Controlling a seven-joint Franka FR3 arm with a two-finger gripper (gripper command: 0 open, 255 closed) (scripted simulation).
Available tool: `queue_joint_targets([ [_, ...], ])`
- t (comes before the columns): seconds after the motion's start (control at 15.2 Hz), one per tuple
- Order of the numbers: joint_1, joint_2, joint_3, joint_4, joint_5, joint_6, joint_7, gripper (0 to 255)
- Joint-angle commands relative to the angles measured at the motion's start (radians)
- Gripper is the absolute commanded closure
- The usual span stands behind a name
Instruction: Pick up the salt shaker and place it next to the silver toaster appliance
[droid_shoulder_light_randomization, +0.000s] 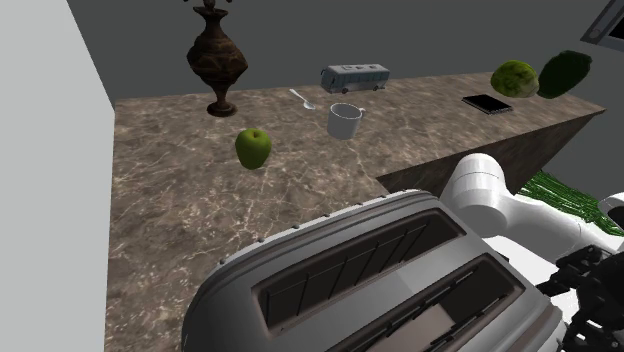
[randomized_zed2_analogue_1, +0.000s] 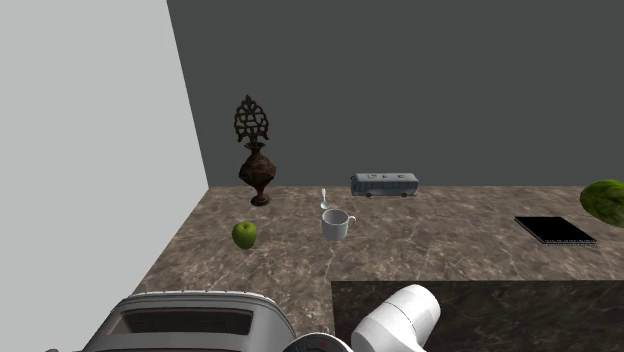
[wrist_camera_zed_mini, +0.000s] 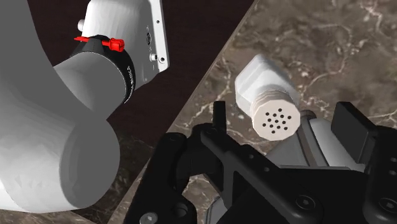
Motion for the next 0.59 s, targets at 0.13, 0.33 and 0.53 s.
queue_joint_targets([
  [0.13, 0.000, 0.000, 0.000, 0.000, 0.000, 0.000, 0.000, 0],
  [0.33, -0.025, 0.064, -0.032, 0.072, -0.034, -0.010, 0.002, 0],
  [0.53, -0.045, 0.121, -0.057, 0.140, -0.059, -0.021, 0.006, 0],
])
